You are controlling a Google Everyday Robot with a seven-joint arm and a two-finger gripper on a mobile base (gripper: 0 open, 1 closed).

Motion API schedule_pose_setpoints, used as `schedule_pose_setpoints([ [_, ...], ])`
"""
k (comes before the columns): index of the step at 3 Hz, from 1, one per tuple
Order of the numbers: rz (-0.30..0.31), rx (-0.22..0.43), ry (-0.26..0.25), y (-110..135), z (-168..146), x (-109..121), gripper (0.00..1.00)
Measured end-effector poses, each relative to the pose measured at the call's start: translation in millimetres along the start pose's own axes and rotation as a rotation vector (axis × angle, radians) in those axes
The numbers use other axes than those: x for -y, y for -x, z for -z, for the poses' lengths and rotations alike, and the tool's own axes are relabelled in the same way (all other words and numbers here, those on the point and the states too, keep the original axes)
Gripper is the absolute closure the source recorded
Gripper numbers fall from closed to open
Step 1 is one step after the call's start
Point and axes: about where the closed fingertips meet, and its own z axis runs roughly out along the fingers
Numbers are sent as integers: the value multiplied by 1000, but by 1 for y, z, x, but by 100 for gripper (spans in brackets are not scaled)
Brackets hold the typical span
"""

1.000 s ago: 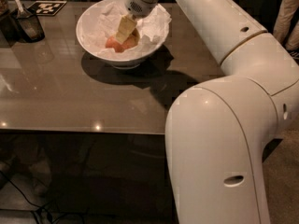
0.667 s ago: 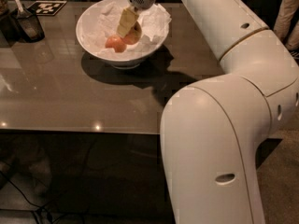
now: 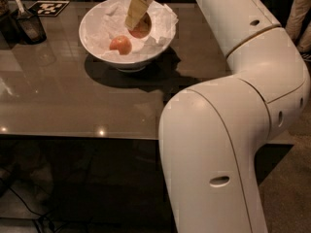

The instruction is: Pick apple from white bowl

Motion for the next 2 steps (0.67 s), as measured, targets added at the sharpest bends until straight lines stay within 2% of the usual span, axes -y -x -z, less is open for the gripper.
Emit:
schedule_pose_setpoints([
  [1,4,12,-17,4,15,6,100],
  [2,25,72,-41,26,53,10,100],
])
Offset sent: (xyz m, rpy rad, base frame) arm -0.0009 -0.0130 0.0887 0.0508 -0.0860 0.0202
